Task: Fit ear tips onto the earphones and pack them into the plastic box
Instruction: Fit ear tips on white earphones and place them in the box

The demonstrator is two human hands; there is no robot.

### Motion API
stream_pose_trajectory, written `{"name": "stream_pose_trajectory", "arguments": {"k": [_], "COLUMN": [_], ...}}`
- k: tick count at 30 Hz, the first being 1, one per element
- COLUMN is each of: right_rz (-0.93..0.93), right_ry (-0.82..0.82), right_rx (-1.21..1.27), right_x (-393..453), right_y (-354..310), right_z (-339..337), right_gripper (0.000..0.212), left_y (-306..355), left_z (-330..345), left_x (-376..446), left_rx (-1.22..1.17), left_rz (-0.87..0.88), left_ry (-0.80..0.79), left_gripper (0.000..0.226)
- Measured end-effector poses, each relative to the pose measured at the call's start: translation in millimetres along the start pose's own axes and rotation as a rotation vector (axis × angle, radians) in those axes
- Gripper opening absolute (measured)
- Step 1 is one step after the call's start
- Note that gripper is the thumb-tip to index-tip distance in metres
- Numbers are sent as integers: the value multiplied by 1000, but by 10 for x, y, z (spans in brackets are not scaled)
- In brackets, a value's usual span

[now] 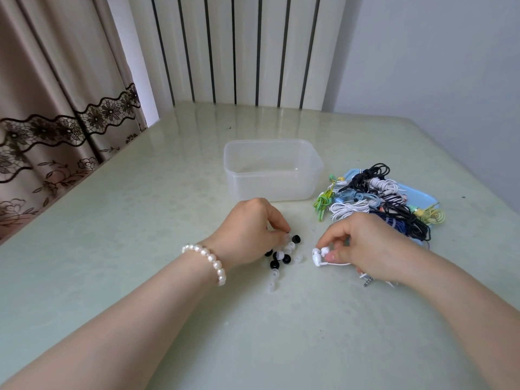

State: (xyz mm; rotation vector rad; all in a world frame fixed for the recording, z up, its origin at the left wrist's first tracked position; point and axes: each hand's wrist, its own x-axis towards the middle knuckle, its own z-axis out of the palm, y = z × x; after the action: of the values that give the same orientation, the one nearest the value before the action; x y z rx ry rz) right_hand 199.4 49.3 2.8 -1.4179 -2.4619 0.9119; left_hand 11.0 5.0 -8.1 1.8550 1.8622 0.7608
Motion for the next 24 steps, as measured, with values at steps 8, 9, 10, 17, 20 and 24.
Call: {"name": "stream_pose_trajectory", "arguments": {"k": [8,9,10,17,20,24], "right_rz": [37,47,57,45,40,49], "right_ry": [117,105,94,-2,-26,14], "right_rx": [246,251,245,121,89,162], "right_x": [-29,-30,-33,-43,-38,-38], "right_y": [-39,-37,-32,-25,-26,-35], "right_z": [-149,-155,-158,-171,-147,-150], "right_gripper": [14,13,13,22,22,18], "left_y": [74,78,76,63,110,175], "left_z": [61,61,62,27,-4,-2], "left_x": [-4,-5,-8,-40,-67,-87], "left_rx": [189,189,191,59,-95,-366], "left_rz": [105,110,115,132,79,0], "left_ry": [15,22,29,104,136,110], "left_gripper": [19,18,17,5,5,17]}}
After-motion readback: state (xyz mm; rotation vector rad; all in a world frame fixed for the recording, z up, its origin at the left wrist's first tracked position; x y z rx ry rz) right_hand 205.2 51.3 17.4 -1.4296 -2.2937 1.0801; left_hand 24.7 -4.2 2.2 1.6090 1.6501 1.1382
